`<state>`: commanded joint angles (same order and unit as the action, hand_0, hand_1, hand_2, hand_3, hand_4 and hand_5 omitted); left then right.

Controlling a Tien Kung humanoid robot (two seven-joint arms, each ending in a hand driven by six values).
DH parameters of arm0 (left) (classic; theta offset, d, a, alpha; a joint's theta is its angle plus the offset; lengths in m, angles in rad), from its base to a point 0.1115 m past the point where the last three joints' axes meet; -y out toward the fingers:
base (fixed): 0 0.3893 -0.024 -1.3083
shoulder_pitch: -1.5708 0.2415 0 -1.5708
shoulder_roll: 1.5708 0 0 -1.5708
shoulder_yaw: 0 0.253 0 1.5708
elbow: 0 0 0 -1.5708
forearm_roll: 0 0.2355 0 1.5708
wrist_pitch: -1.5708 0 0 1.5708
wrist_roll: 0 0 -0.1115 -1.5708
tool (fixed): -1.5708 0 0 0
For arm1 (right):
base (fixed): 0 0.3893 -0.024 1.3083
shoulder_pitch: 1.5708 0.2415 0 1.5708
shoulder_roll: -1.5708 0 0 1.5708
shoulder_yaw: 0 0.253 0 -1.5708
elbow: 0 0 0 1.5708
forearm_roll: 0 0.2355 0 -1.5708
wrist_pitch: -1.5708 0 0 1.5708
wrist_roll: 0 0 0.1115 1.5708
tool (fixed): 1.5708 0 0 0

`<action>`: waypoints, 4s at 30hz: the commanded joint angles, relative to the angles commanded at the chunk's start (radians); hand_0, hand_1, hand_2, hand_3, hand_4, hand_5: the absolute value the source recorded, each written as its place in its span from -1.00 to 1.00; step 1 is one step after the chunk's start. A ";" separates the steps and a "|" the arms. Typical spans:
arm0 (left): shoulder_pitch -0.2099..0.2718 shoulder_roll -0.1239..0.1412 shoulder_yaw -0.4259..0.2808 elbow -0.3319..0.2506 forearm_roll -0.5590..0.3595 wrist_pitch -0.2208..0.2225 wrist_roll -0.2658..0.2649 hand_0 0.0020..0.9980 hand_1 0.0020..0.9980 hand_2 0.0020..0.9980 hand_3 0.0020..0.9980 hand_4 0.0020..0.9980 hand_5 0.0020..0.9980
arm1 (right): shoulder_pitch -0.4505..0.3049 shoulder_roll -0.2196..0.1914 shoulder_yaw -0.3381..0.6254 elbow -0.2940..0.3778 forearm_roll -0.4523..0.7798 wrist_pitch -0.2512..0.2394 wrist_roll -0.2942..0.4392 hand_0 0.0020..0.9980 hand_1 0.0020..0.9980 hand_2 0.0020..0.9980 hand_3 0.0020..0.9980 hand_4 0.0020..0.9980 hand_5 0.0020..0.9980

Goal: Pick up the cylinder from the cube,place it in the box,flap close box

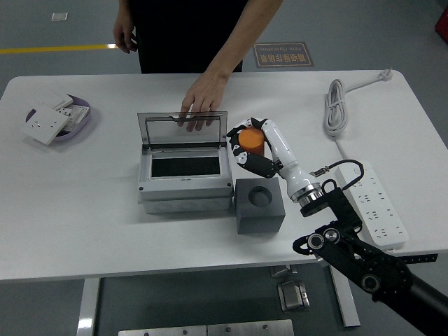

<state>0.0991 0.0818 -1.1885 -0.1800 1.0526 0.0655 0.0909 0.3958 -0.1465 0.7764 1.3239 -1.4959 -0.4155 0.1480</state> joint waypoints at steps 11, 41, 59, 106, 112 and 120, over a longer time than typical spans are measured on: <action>0.001 0.009 -0.012 0.000 0.013 0.002 0.006 0.17 0.24 0.14 0.20 0.35 -0.48 | 0.196 0.126 -0.166 -0.074 -0.193 0.070 -0.238 -0.39 -0.19 -0.23 -0.38 -1.00 -1.00; -0.015 0.022 -0.023 0.000 0.041 -0.005 0.010 0.17 0.24 0.14 0.20 0.35 -0.47 | 0.448 0.147 -0.385 -0.242 -0.401 0.383 -0.450 -0.38 -0.16 -0.17 -0.23 -0.90 -1.00; -0.020 0.026 -0.023 0.000 0.045 -0.009 0.005 0.17 0.25 0.14 0.20 0.34 -0.47 | 0.446 0.147 -0.380 -0.255 -0.407 0.393 -0.433 0.56 0.42 0.43 0.39 -0.03 -0.54; -0.019 0.022 -0.018 0.000 0.051 -0.012 0.006 0.17 0.24 0.12 0.20 0.29 -0.48 | 0.522 0.039 -0.145 -0.313 -0.005 0.383 -0.294 0.60 0.40 0.43 0.39 0.22 -0.43; -0.021 0.020 -0.016 0.000 0.050 -0.013 0.003 0.17 0.24 0.12 0.20 0.29 -0.48 | 0.503 0.020 -0.177 -0.329 0.011 0.382 -0.293 0.59 0.40 0.42 0.39 0.21 -0.43; -0.021 0.017 -0.016 0.000 0.048 -0.012 0.002 0.16 0.24 0.12 0.20 0.29 -0.48 | 0.467 -0.027 -0.187 -0.241 -0.005 0.377 -0.302 0.59 0.39 0.43 0.39 0.31 -0.35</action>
<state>0.0780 0.0985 -1.2049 -0.1800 1.1011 0.0535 0.0925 0.8629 -0.1738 0.5895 1.0828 -1.5011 -0.0386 -0.1539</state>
